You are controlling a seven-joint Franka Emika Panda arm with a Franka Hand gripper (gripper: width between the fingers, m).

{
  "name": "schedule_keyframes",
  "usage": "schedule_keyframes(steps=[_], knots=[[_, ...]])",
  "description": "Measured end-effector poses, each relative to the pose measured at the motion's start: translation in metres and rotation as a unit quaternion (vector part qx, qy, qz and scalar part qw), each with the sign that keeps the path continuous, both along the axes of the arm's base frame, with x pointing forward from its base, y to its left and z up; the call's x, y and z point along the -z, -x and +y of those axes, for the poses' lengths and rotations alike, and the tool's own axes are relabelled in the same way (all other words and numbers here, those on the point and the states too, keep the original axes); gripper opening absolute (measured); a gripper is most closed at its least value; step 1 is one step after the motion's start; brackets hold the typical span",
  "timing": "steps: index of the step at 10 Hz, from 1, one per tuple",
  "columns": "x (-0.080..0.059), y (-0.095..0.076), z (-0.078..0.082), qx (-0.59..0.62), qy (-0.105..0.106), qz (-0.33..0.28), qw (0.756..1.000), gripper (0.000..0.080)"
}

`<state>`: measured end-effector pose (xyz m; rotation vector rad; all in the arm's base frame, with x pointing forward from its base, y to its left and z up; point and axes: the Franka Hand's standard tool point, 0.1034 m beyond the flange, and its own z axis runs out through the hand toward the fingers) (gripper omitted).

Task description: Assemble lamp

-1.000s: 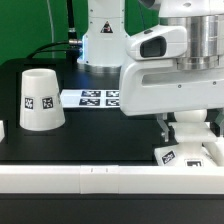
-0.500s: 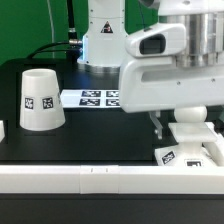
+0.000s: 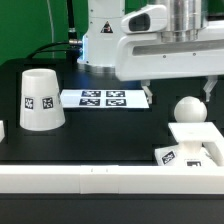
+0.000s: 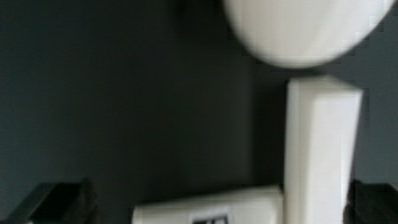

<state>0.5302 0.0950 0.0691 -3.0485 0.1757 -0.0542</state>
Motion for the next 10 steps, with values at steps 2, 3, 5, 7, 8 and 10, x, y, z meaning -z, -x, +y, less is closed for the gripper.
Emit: schedule_keyframes(steps=[2,3,5,7,8,10], knots=[[0.005,0.014,0.013,0.002,0.001,0.009,1.000,0.0699],[0.006,0.014,0.014,0.000,0.001,0.007,1.000,0.0699],[0.005,0.014,0.013,-0.002,0.001,0.010,1.000,0.0699],[0.006,0.015,0.013,-0.002,0.001,0.010,1.000,0.0699],[0.006,0.021,0.012,-0.004,0.000,0.048,0.999,0.0699],[0.000,0.013,0.022,-0.014,-0.005,0.088,0.996,0.0699]])
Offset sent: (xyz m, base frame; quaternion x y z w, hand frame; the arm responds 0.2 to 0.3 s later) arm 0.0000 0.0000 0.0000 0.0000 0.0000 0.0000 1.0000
